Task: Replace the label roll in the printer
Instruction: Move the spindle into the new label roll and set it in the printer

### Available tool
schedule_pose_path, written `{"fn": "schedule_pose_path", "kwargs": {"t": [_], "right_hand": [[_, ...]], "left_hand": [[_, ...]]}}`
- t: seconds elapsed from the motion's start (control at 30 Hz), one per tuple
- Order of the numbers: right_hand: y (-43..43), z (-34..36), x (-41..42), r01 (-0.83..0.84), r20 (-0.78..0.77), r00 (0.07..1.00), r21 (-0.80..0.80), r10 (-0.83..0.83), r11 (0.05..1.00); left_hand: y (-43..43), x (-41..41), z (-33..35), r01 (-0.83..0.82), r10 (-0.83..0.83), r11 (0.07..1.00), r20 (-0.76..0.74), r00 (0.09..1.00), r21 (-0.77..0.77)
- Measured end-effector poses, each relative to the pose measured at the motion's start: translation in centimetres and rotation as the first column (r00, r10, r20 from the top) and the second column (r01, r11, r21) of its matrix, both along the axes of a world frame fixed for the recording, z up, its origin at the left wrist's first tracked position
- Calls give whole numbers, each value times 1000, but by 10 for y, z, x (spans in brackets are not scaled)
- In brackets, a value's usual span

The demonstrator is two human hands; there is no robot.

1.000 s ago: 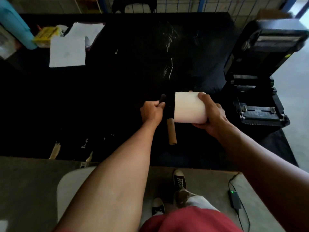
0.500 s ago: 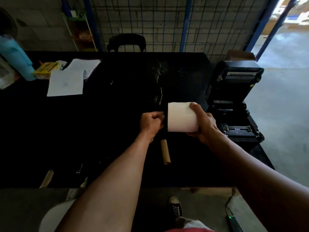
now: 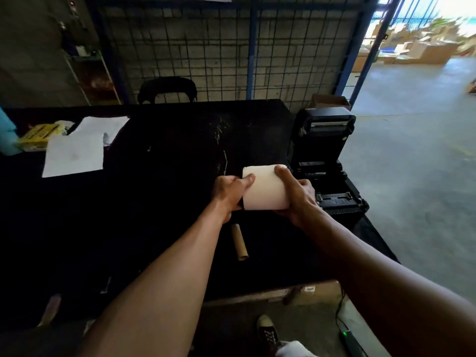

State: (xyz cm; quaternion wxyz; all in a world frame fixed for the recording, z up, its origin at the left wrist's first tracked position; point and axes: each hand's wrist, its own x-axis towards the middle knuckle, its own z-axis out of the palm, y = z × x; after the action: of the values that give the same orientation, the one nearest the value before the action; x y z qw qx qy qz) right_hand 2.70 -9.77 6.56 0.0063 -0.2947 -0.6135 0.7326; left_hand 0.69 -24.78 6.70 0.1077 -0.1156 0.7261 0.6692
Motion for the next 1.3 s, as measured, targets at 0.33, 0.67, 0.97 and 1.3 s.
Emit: {"fn": "schedule_pose_path", "kwargs": {"t": [0.33, 0.67, 0.97, 1.3], "right_hand": [[64, 11, -1, 129, -75, 989, 25, -126, 991], [159, 5, -40, 76, -73, 995, 11, -75, 997], [264, 7, -99, -315, 73, 948, 107, 309, 943], [297, -3, -150, -368, 68, 930, 145, 362, 918]], "left_hand": [[74, -8, 12, 166, -171, 983, 58, 984, 75], [175, -35, 1, -64, 77, 958, -35, 996, 278], [252, -79, -8, -246, 250, 949, 4, 968, 199], [283, -104, -19, -331, 331, 936, 20, 943, 122]]}}
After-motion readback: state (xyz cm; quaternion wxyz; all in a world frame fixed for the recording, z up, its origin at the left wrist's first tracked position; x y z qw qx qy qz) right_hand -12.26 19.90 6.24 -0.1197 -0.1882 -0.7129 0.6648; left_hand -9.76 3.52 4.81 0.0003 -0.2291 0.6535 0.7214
